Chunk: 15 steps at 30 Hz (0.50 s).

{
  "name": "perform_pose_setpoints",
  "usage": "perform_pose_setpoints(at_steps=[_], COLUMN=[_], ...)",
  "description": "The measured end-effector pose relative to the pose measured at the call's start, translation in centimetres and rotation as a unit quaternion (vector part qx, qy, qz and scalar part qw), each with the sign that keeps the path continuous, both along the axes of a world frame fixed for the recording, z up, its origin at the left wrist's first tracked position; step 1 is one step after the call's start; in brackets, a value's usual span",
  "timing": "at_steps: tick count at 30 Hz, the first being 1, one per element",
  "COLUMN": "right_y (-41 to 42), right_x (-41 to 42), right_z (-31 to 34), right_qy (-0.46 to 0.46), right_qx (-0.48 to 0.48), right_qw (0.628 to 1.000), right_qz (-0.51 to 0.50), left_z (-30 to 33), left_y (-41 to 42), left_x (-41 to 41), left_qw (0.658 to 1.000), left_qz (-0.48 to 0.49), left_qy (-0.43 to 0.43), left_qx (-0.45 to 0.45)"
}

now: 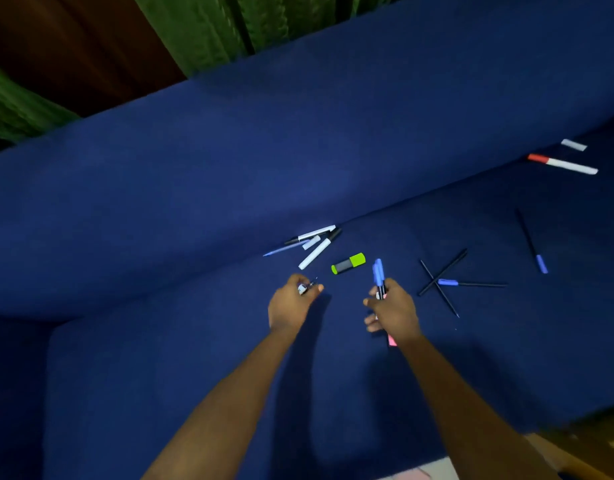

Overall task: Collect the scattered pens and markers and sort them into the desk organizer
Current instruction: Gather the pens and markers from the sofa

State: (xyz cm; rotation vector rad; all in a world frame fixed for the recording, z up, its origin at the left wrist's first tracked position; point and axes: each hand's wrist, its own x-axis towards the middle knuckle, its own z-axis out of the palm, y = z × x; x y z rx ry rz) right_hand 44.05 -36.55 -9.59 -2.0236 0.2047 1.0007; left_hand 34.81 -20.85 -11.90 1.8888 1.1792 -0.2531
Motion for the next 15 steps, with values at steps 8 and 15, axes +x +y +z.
perform_pose_setpoints(at_steps=[8,15], right_y=[6.4,6.8], right_x=[6.8,7.2], right_z=[-6.1,-10.8], right_qy=[-0.228,-0.245], right_qx=[-0.140,-0.211], right_qw=[0.848,0.805], right_qz=[0.458,0.498], left_z=[-7.4,-9.5], left_y=[3.7,3.2], left_x=[9.3,10.5], left_qw=[0.931,0.944], left_qz=[-0.274,-0.256], left_qy=[0.129,0.110], left_qx=[0.203,0.175])
